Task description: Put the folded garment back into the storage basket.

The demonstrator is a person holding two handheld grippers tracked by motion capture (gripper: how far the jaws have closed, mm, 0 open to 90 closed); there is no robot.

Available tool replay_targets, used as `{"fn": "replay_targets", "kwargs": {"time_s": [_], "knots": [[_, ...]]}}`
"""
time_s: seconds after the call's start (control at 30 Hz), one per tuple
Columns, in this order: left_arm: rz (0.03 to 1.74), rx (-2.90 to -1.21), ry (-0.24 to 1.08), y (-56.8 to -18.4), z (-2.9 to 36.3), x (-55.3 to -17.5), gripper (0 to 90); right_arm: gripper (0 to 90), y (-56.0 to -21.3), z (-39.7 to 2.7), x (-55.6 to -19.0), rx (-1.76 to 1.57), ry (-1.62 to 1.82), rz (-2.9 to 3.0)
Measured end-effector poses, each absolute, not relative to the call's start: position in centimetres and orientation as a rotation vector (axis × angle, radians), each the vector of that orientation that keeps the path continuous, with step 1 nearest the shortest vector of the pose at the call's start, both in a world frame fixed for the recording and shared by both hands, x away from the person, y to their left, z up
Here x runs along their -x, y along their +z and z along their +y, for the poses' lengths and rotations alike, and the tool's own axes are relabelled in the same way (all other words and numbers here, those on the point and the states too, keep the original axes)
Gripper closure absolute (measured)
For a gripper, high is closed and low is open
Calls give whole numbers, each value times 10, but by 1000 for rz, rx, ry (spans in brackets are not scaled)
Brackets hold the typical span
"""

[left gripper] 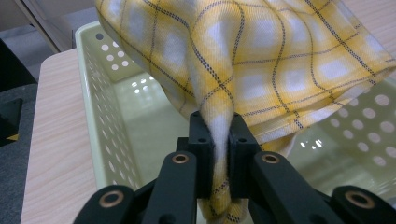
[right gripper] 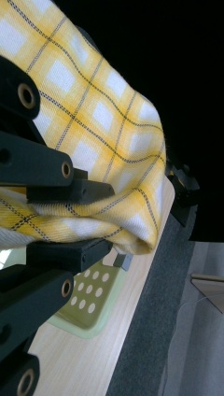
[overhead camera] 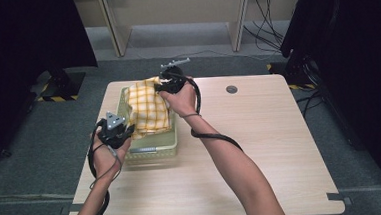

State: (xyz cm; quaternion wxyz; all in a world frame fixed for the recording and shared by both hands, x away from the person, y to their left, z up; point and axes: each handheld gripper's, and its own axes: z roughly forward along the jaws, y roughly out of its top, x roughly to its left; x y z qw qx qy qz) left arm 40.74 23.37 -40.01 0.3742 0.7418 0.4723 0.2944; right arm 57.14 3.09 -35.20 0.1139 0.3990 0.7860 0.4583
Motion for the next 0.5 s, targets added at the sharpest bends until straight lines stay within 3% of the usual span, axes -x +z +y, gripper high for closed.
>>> {"fn": "replay_targets", "kwargs": {"time_s": [0.5], "knots": [[1250,-1925,745,-407,241,-414,835,757,-365,39,-575,-1186,1315,2318]]}}
